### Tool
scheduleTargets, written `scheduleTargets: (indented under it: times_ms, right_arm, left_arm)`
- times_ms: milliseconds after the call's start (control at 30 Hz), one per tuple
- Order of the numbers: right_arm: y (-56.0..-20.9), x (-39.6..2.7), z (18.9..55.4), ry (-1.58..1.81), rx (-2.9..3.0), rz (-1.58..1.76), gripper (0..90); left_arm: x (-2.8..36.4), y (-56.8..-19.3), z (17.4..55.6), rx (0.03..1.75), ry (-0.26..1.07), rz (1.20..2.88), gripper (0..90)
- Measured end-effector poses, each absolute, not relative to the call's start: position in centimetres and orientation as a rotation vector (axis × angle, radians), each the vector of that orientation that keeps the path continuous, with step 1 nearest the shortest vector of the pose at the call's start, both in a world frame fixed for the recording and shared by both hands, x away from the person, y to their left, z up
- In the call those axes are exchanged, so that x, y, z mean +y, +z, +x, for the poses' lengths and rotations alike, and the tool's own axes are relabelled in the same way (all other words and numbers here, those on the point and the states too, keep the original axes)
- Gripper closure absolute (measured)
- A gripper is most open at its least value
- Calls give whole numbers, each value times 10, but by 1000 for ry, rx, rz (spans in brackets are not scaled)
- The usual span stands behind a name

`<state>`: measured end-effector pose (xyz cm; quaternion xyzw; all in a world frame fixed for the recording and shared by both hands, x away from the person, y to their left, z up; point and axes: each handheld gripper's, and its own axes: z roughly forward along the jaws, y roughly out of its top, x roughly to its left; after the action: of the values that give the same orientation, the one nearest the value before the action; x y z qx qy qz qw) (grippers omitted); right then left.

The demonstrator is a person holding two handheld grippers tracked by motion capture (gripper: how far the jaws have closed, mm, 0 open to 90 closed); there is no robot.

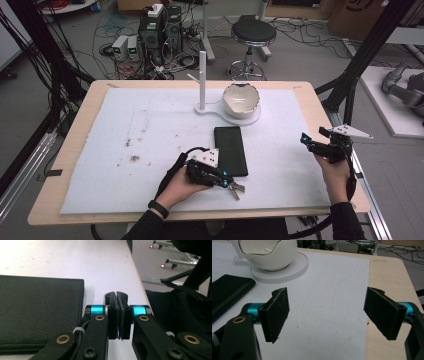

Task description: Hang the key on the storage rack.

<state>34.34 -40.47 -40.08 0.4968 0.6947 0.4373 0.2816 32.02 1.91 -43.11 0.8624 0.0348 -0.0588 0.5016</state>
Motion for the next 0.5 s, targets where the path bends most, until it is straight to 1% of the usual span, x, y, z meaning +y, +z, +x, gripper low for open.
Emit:
scheduleTargets:
  times_ms: [300, 500]
  right_arm:
    - [-401, -404, 344, 1171, 1865, 1329, 211]
    - [-401, -404, 345, 1172, 1862, 1330, 211]
  left_arm:
    - [35, -403, 319, 90, -80, 2025, 880]
    - [53, -381, 323, 121, -12, 1998, 879]
